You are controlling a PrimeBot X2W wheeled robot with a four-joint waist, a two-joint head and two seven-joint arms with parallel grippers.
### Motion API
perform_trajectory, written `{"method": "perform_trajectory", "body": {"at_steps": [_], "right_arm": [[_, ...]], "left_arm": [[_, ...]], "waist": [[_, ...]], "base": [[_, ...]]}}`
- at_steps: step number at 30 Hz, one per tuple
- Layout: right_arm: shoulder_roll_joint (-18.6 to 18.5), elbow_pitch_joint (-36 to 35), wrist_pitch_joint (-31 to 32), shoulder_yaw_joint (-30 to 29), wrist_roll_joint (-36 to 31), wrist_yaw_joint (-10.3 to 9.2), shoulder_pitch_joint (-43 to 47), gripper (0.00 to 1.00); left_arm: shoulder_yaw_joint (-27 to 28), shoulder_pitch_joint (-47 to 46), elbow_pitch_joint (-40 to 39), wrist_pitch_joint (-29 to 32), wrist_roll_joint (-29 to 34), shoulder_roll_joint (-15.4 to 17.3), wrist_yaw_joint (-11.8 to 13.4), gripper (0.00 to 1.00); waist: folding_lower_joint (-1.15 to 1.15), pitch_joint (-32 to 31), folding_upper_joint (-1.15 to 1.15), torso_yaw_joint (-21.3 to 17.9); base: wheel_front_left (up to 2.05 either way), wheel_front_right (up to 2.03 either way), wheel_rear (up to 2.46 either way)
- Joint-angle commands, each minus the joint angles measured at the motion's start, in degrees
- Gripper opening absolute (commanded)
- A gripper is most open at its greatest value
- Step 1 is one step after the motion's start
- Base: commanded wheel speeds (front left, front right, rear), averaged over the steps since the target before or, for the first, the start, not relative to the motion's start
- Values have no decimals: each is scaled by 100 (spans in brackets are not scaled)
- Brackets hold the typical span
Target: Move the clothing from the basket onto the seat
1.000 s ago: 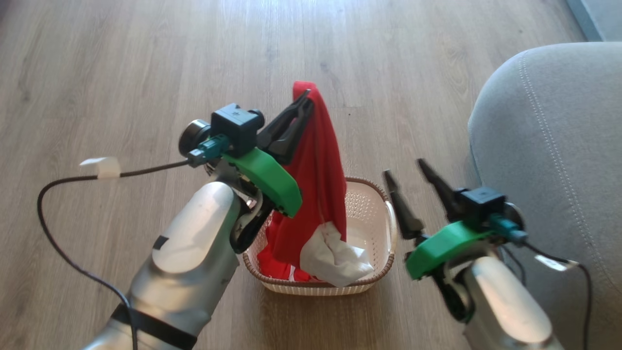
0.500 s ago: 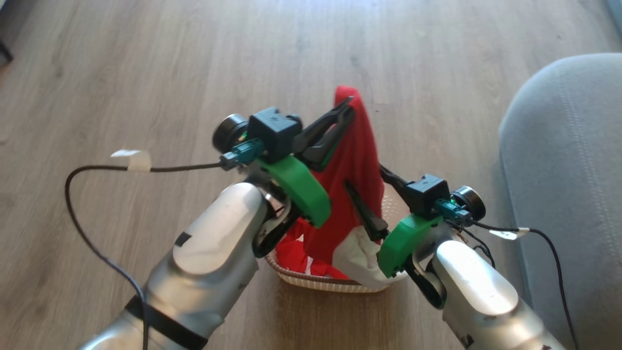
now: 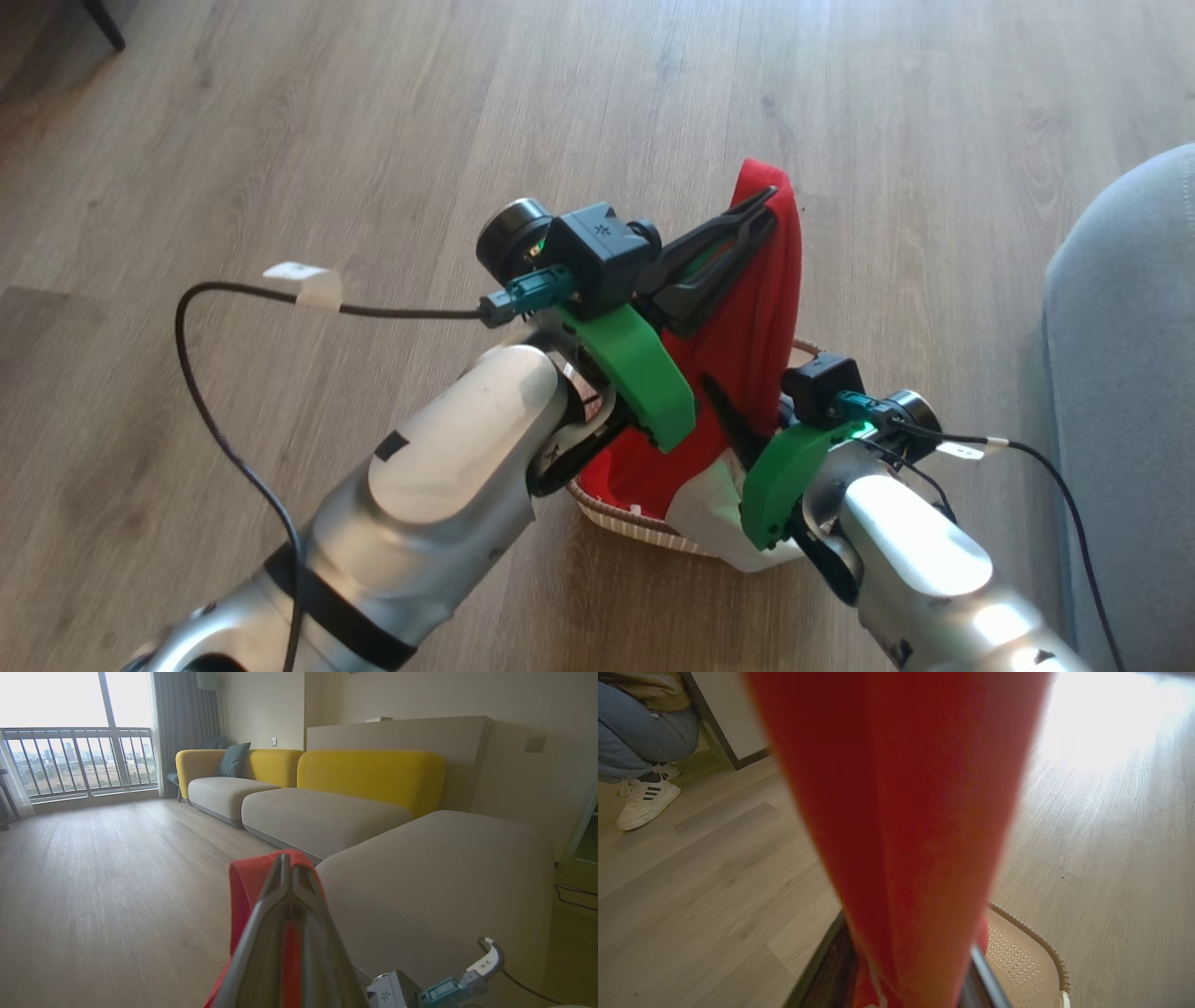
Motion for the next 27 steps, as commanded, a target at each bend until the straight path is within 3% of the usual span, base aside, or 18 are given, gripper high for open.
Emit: {"method": "perform_trajectory", "body": {"at_steps": [1, 11, 12, 13, 14, 27], "right_arm": [[75, -112, -37, 111, 70, -1, -166, 0], [75, -425, -37, 292, 224, -1, -171, 0], [75, -469, -37, 327, 237, -1, -158, 0], [75, -512, -37, 347, 251, -1, -145, 0], [75, -543, -37, 363, 273, -1, -130, 0], [75, -996, -37, 283, 445, -1, 36, 0]], "left_arm": [[194, -405, -201, -72, -24, 49, 35, 0], [591, -181, 258, -72, 219, 49, 105, 0], [664, -125, 331, -72, 263, 49, 103, 10], [725, -72, 402, -72, 317, 49, 97, 59], [788, -20, 468, -72, 348, 49, 90, 100], [1479, 423, 1167, -72, 801, 49, -12, 100]], "waist": [[0, 35, 0, 27], [0, 66, 0, -325], [0, 62, 0, -379], [0, 60, 0, -432], [0, 57, 0, -481], [0, 81, 0, -1014]], "base": [[0, 0, 0], [0, 0, 0], [0, 0, 0], [0, 0, 0], [0, 0, 0], [0, 0, 0]]}}
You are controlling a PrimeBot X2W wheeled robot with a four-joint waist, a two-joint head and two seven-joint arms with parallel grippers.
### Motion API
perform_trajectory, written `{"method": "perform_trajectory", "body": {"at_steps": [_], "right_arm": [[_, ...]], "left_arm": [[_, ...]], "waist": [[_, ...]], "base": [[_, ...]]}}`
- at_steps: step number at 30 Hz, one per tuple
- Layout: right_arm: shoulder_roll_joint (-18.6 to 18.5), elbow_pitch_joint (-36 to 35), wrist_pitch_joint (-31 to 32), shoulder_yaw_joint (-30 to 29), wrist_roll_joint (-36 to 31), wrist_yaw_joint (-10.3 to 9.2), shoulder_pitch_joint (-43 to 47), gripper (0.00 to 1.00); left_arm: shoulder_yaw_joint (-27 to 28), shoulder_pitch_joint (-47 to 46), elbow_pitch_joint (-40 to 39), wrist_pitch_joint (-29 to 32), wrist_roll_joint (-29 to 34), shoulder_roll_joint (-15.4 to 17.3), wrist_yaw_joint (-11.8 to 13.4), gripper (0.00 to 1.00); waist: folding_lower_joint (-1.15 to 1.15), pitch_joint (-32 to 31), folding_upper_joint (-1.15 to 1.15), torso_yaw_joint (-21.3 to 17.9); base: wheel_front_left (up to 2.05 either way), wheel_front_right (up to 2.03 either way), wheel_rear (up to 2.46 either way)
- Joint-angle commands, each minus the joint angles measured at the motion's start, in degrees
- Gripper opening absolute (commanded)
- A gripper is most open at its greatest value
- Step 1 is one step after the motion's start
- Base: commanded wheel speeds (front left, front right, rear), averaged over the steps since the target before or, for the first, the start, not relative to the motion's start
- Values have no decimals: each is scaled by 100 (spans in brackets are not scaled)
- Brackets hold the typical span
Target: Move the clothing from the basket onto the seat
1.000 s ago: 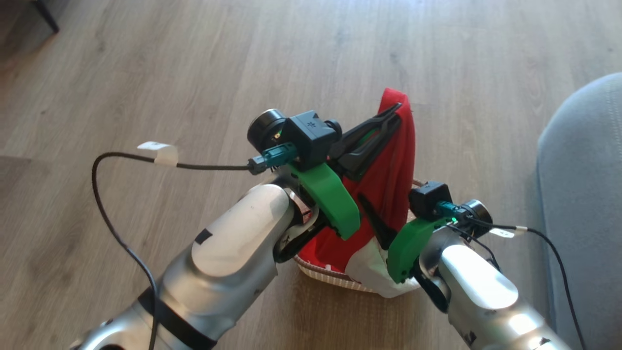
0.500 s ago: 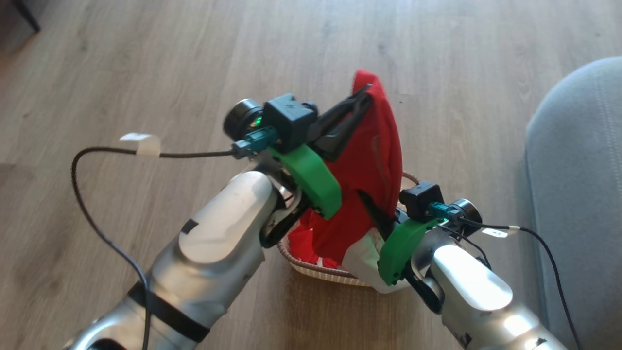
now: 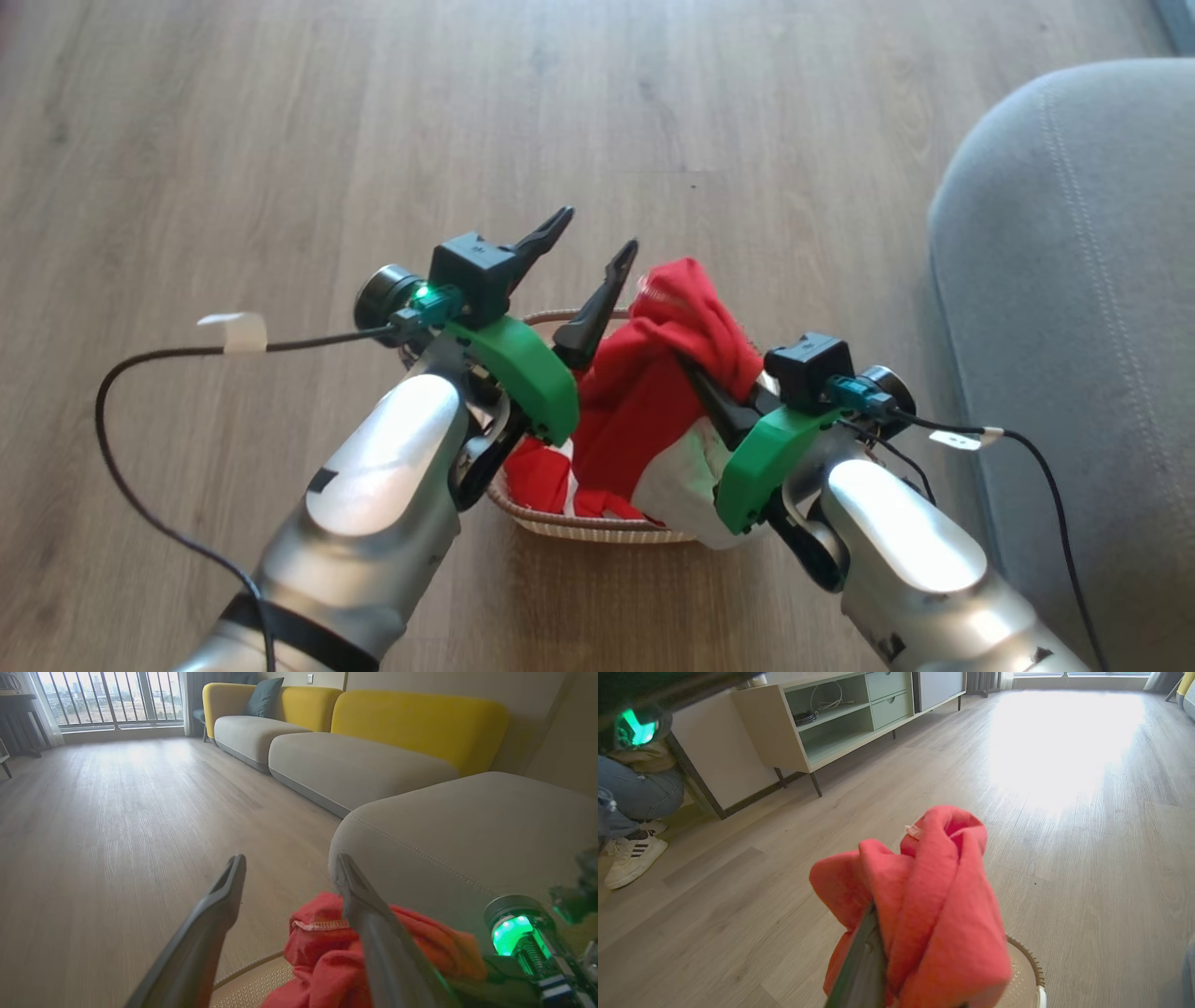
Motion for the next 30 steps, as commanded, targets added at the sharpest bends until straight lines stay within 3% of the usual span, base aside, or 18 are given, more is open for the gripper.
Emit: {"method": "perform_trajectory", "body": {"at_steps": [1, 10, 20, 30], "right_arm": [[82, -252, -38, -13, 34, -1, 0, 0], [78, -698, -38, -513, 0, -1, 180, 0], [59, -1384, -38, -873, -46, -1, 485, 0], [5, -1977, -38, -1254, 37, -1, 809, 0]], "left_arm": [[286, -108, -108, -62, 89, 55, -14, 100], [808, 242, 28, -62, 435, 86, -54, 100], [1031, 920, -533, -62, 490, 267, -59, 100], [1334, 1535, -1159, -62, 495, 222, -60, 100]], "waist": [[0, 30, 0, -121], [0, 58, 0, -700], [0, -106, 0, -1755], [0, -227, 0, -2730]], "base": [[0, 0, 0], [0, 0, 0], [0, 0, 0], [0, 0, 0]]}}
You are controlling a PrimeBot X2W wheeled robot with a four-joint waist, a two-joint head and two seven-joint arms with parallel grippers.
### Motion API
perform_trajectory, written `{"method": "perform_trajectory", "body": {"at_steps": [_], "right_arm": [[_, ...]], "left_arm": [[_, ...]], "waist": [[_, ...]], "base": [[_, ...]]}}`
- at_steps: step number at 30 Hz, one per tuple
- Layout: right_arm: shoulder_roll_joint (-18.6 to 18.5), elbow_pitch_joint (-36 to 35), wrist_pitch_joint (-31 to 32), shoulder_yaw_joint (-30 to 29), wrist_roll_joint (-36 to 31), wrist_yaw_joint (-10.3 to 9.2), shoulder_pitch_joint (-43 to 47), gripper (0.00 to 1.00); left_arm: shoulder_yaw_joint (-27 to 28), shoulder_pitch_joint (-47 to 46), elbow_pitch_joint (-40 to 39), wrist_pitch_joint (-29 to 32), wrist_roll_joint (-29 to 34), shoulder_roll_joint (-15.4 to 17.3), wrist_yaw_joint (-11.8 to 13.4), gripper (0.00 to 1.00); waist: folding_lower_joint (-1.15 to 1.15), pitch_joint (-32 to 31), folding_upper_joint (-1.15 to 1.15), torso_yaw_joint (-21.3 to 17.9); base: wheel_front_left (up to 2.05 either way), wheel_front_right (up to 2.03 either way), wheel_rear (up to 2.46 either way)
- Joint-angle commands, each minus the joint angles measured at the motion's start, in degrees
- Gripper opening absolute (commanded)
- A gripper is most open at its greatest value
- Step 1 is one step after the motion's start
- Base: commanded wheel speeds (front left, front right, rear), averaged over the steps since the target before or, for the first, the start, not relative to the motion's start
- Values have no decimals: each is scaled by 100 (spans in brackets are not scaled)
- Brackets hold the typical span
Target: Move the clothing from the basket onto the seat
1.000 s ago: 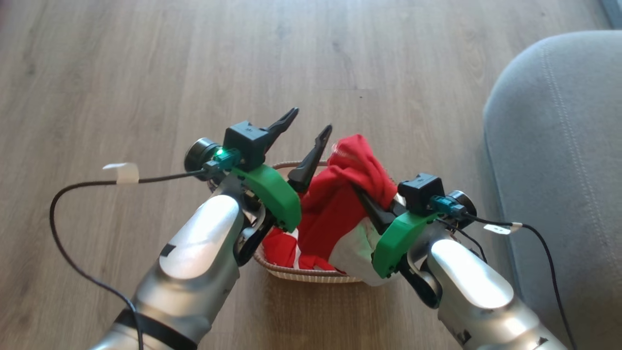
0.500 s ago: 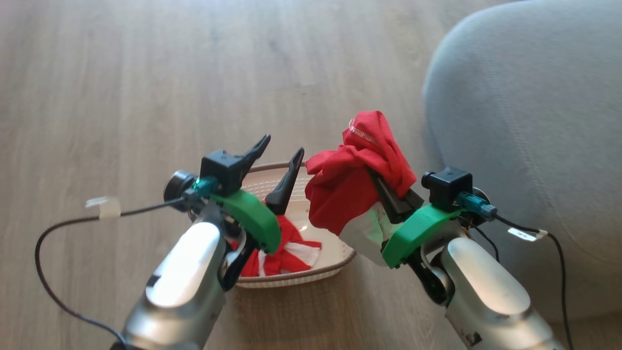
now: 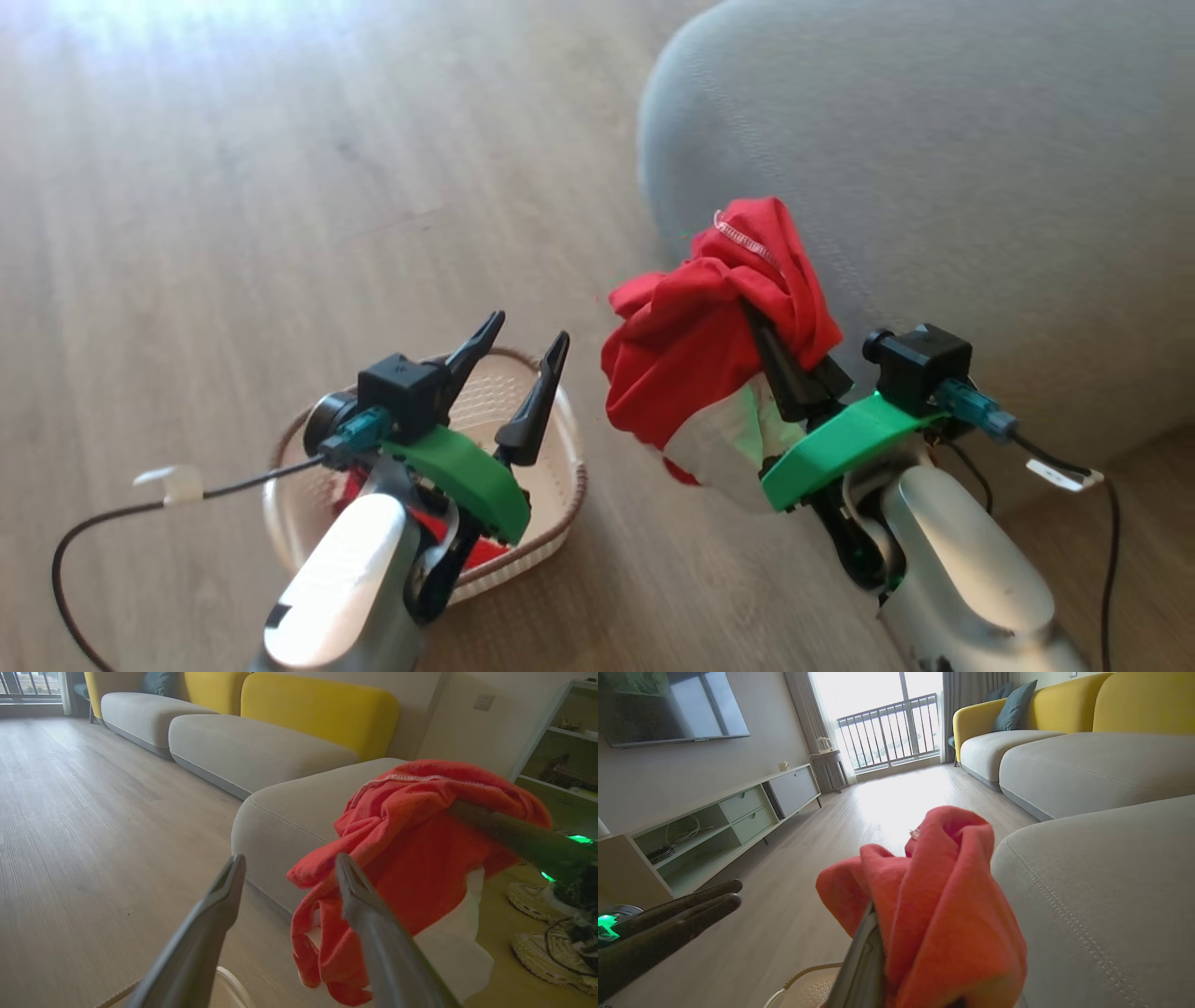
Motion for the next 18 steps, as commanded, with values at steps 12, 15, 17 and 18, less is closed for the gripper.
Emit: {"method": "perform_trajectory", "body": {"at_steps": [12, 15, 17, 18], "right_arm": [[20, -908, -38, -562, -241, -1, 480, 0], [37, -1169, -38, -822, -338, -1, 701, 0], [48, -1316, -38, -983, -387, -1, 832, 0], [55, -1382, -38, -1062, -400, -1, 886, 0]], "left_arm": [[139, -132, -264, -62, -51, -1, -8, 100], [18, -222, -246, -62, -101, -7, -8, 100], [-47, -255, -252, -62, -119, -9, -8, 100], [-81, -270, -253, -62, -120, -2, -8, 100]], "waist": [[0, 79, 0, -915], [0, 175, 0, -962], [0, 239, 0, -989], [0, 279, 0, -998]], "base": [[0, 0, 0], [0, 0, 0], [0, 0, 0], [0, 0, 0]]}}
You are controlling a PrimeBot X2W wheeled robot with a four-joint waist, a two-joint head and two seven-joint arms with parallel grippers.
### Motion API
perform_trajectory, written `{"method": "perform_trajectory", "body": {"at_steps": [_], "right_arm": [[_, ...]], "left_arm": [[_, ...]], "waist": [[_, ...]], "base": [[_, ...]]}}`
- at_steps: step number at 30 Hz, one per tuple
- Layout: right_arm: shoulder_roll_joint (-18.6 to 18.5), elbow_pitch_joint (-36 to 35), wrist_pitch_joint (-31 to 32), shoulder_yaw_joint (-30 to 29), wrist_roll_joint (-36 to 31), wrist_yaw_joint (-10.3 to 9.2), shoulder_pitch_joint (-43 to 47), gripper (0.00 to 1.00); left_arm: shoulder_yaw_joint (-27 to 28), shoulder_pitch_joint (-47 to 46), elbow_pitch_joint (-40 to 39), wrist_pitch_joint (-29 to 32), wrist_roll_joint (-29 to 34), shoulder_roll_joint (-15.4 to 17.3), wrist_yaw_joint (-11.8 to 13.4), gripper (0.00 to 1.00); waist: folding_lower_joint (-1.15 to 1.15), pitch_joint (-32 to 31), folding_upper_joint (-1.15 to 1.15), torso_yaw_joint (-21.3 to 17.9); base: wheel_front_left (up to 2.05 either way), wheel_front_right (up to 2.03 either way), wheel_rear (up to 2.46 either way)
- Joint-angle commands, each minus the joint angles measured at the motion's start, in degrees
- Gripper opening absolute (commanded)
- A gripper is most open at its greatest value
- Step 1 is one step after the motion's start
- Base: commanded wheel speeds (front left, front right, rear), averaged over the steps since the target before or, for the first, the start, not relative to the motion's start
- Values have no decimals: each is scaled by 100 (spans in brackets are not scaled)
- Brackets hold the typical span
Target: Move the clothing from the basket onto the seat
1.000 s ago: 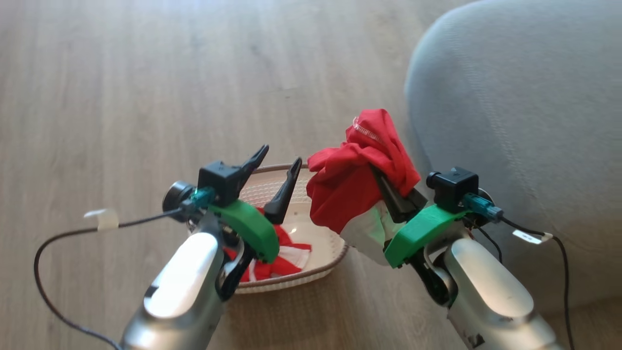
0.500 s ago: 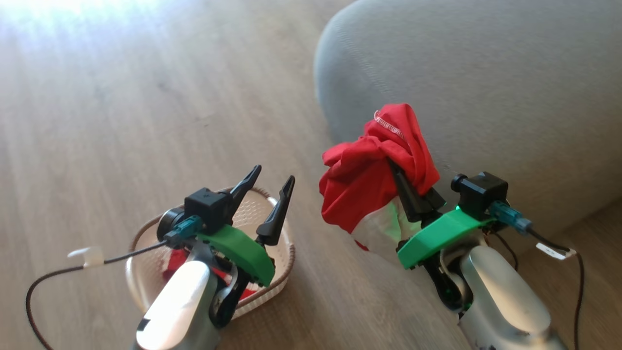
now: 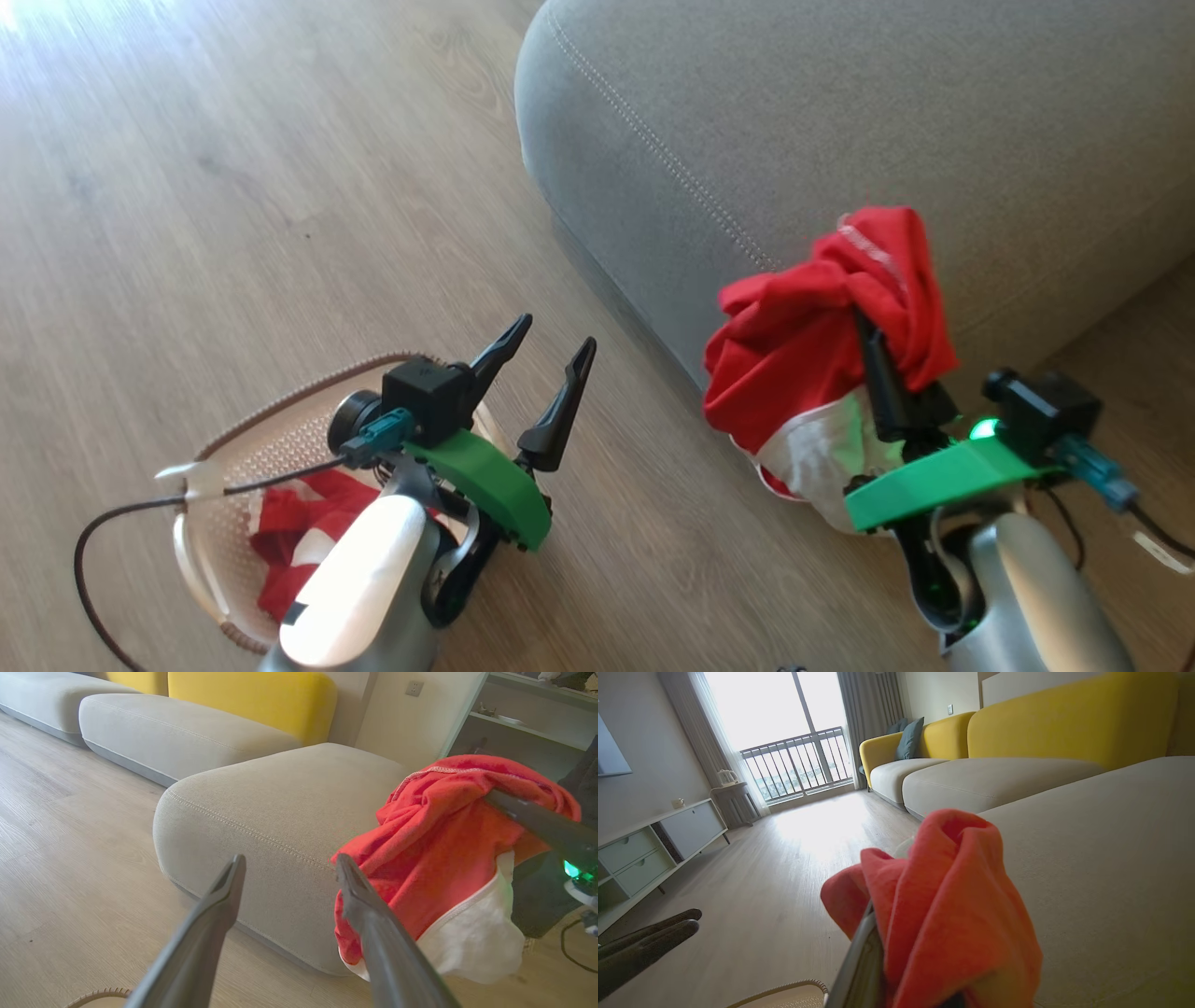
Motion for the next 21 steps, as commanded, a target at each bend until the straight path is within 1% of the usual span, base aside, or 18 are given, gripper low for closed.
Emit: {"method": "perform_trajectory", "body": {"at_steps": [1, 4, 7, 12, 16, 20, 21], "right_arm": [[52, -312, -38, -1, -33, -1, -49, 0], [68, -438, -38, -151, -62, -1, -17, 0], [57, -475, -38, -244, -152, -1, -174, 0], [-163, -460, -38, -409, -293, -1, -782, 0], [-495, -384, -38, -523, -388, -1, -1475, 0], [-1004, -228, -38, -555, -513, -1, -2232, 0], [-1231, -168, -38, -635, -568, -1, -2565, 0]], "left_arm": [[125, -304, -167, -62, -13, 63, -8, 100], [58, -367, -195, -62, -9, 121, -9, 100], [-12, -403, -247, -62, 5, 187, -9, 100], [-54, -413, -372, -62, 48, 346, -9, 100], [-35, -397, -433, -62, 112, 535, -9, 100], [-10, -417, -498, -62, 181, 707, -9, 100], [-53, -464, -521, -62, 205, 772, -9, 100]], "waist": [[0, 99, 0, -31], [0, 249, 0, -50], [0, 410, 0, -60], [0, 762, 0, -76], [0, 1109, 0, -96], [0, 1493, 0, -48], [0, 1687, 0, 33]], "base": [[0, 0, 0], [0, 0, 0], [0, 0, 0], [0, 0, 0], [0, 0, 0], [0, 0, 0], [0, 0, 0]]}}
